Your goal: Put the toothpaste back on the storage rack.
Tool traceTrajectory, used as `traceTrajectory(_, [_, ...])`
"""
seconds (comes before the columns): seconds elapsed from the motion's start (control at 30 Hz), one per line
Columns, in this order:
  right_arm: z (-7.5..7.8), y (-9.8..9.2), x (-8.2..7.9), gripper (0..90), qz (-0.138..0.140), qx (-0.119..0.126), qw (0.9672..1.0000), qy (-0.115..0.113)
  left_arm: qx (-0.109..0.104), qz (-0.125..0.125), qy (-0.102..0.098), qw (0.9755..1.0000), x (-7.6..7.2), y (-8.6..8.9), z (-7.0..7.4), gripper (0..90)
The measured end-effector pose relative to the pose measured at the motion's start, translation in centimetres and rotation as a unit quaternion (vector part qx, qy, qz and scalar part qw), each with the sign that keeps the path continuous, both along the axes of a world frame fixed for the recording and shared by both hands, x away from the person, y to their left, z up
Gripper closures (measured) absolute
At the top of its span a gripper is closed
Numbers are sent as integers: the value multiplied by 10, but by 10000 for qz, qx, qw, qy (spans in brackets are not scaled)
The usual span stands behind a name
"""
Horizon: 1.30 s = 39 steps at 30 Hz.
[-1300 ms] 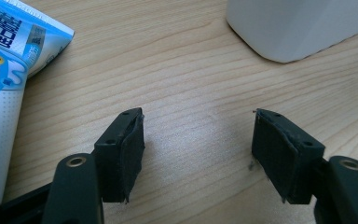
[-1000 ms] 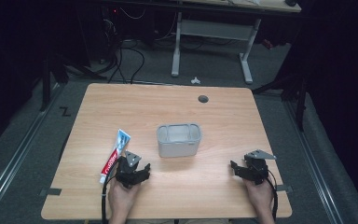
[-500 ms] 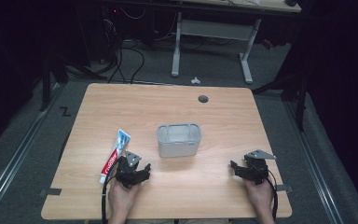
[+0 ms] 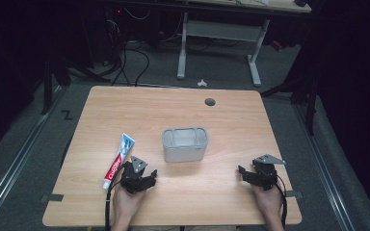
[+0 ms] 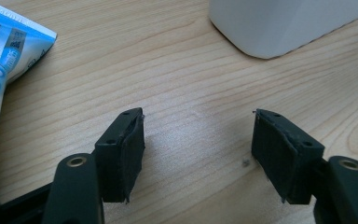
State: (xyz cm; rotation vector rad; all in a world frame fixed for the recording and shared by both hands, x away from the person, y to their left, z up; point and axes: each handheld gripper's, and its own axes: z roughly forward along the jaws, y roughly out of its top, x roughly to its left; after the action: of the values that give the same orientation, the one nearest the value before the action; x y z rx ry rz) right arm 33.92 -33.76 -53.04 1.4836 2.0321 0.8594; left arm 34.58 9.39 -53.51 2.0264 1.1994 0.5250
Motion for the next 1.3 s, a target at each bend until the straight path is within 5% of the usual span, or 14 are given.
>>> traceTrajectory(0.47, [0, 0, 0, 327, 2, 5, 10000, -3, -198, -153, -98, 9996, -15, 2, 11, 392])
traceTrajectory(0.67, [0, 0, 0, 327, 5, 4, 10000, -3, -77, 78, -38, 9999, -21, 13, 17, 396])
traceTrajectory(1.3, [0, 0, 0, 326, 9, -1, 10000, -2, -402, 400, 4, 9984, -29, 50, 40, 411])
